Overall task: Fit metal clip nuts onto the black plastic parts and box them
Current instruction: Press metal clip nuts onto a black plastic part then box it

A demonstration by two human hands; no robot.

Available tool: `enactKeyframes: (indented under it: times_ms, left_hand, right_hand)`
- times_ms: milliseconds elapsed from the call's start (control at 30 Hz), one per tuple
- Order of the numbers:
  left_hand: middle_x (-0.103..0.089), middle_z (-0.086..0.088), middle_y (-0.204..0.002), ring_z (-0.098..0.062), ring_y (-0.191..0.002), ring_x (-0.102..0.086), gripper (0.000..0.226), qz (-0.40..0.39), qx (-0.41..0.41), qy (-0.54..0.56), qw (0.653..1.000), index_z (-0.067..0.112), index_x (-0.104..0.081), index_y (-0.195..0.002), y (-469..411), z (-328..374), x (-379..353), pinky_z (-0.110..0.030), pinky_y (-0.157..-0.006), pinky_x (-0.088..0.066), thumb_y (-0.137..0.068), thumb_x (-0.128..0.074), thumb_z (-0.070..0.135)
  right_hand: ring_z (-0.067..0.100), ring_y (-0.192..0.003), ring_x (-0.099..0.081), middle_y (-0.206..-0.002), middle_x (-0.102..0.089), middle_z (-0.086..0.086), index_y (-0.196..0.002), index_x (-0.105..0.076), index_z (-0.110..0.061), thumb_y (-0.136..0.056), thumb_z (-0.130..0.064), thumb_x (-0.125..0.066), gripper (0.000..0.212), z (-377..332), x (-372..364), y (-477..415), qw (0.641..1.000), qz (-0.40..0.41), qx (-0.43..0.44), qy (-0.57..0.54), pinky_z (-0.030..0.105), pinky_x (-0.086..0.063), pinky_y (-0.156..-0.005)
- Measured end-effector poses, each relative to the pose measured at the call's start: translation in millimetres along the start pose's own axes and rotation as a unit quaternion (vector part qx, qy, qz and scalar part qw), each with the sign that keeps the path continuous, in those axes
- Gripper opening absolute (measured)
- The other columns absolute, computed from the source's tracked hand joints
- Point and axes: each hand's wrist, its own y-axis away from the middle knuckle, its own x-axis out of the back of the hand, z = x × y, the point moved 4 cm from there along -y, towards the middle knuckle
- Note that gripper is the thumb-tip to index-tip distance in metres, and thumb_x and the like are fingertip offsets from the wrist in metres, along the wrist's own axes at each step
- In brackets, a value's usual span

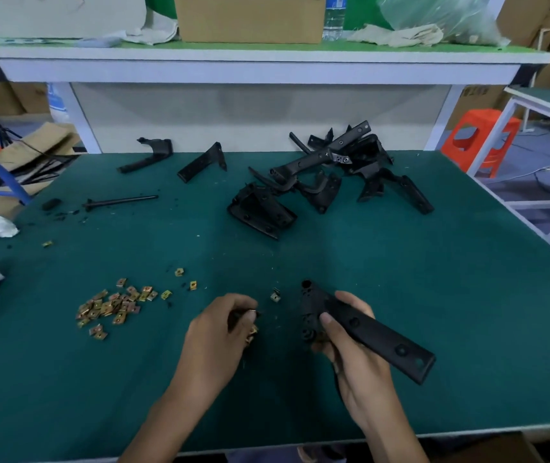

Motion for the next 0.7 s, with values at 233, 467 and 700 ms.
enactKeyframes:
  times_ms: [233,467,700]
  left_hand:
    - [-0.068,0.028,-0.094,0.003,-0.091,-0.064,0.016,-0.013,0.024,0.046,0.999,0.039,-0.062,-0.1,0,-3,2,-0.01,-0.071,-0.047,-0.101,-0.057,0.023]
    - [-0.074,0.009,-0.082,-0.003,-0.073,-0.065,0.02,-0.063,0.104,0.221,0.968,0.028,-0.074,-0.098,15,13,-14,-0.013,-0.065,-0.048,-0.098,-0.061,0.013]
    - [-0.074,-0.009,-0.083,-0.014,-0.073,-0.069,0.013,-0.068,0.208,0.474,0.853,0.014,-0.081,-0.088,32,37,-25,-0.022,-0.066,-0.057,-0.078,-0.073,0.011]
  right_hand:
    - [0.019,-0.093,-0.073,-0.12,-0.074,0.012,-0.134,-0.061,-0.017,-0.08,-0.012,-0.071,0.054,8,-6,0,0.996,-0.007,-0.05,-0.079,0.027,-0.057,-0.065]
    - [0.015,-0.098,-0.074,-0.124,-0.072,0.012,-0.136,-0.061,-0.013,-0.082,-0.008,-0.068,0.054,2,-16,5,0.989,-0.03,-0.071,-0.125,0.021,-0.057,-0.069]
    - [0.026,-0.115,-0.069,-0.131,-0.068,0.014,-0.139,-0.058,-0.02,-0.08,-0.015,-0.073,0.061,-13,-27,15,0.987,-0.069,-0.063,-0.133,0.03,-0.059,-0.084]
